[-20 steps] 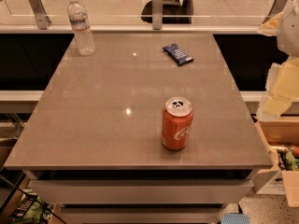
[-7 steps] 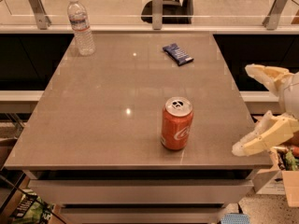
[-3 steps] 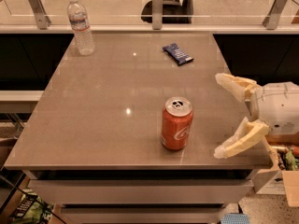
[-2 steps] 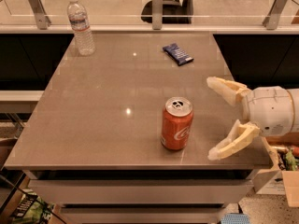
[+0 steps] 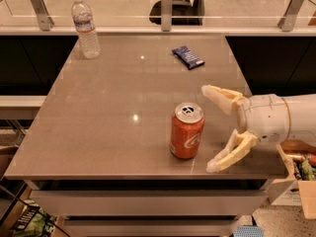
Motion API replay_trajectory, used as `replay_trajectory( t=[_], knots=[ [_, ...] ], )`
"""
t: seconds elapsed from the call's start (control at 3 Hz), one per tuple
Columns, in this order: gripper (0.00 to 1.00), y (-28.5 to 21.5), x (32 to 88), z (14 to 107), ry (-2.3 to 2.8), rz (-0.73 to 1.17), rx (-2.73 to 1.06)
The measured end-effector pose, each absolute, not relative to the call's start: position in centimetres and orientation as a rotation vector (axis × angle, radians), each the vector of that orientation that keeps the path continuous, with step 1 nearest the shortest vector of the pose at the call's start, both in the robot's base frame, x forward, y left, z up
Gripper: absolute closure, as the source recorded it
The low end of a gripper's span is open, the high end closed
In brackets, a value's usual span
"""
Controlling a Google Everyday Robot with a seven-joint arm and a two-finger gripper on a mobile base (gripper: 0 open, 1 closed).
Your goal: Move coke can near water bottle
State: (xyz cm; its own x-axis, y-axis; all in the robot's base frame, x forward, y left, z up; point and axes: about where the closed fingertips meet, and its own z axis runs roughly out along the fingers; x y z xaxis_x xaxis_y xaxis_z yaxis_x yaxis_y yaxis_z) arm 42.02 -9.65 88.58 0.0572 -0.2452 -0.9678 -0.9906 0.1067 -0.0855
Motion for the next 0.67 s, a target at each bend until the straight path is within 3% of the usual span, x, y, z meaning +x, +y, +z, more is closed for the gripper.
replay_trajectory(
  t=[0.67],
  knots=[
    [0.00,-8.15,42.10,88.88,1.356,0.970,-1.352]
  ],
)
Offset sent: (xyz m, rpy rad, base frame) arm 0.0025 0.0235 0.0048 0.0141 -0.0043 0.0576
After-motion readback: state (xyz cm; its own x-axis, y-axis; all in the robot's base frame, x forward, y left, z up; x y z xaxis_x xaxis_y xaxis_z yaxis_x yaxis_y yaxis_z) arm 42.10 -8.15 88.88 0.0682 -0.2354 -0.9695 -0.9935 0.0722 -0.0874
